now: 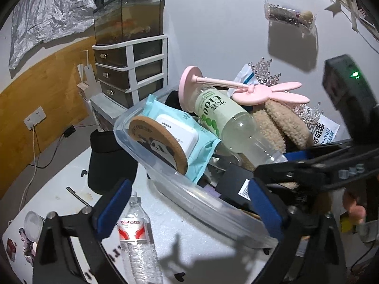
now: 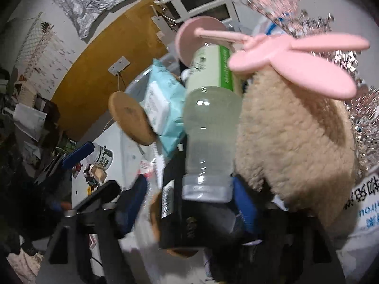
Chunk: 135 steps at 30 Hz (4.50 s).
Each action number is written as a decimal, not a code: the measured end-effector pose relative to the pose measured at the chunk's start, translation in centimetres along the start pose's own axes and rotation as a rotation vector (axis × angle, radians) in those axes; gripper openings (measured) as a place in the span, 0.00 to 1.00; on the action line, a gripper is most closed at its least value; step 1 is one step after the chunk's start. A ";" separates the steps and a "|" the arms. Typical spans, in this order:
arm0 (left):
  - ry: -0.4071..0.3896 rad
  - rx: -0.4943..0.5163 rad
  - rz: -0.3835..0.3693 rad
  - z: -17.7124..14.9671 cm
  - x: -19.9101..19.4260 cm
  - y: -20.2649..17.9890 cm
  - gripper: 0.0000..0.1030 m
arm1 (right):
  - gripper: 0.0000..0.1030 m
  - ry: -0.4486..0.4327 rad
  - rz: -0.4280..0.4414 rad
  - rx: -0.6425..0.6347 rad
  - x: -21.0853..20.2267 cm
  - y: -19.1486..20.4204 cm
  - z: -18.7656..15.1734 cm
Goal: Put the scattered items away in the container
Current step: 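Lower the bottle into the container and open the right gripper, then withdraw both grippers from the container back over the table, then grasp the red playing-card box with the left gripper, then lift the card box off the table with the left gripper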
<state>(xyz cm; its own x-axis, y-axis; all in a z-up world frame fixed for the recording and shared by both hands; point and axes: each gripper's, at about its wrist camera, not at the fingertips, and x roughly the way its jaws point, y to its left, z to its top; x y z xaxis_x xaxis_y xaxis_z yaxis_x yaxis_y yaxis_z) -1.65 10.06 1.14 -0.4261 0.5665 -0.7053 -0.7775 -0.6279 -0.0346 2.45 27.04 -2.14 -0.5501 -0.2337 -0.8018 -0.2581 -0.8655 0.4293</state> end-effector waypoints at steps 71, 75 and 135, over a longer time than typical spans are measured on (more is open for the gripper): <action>0.017 -0.489 0.387 -23.9 -18.7 19.6 1.00 | 1.00 -0.152 -0.066 -0.413 6.1 24.8 -16.4; 0.049 -0.520 0.393 -27.3 -18.7 20.1 1.00 | 1.00 -0.104 -0.054 -0.417 7.8 25.3 -17.9; 0.321 -0.637 0.055 -39.5 -9.3 23.1 0.46 | 0.46 0.284 -0.048 -0.419 19.7 25.6 -23.4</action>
<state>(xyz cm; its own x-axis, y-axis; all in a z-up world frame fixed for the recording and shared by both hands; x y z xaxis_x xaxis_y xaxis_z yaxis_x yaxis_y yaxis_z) 2.66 -30.79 -21.10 -0.2240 0.4016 -0.8880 -0.2956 -0.8962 -0.3308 3.61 -10.12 -16.62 -0.2924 -0.2505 -0.9229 0.0950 -0.9679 0.2326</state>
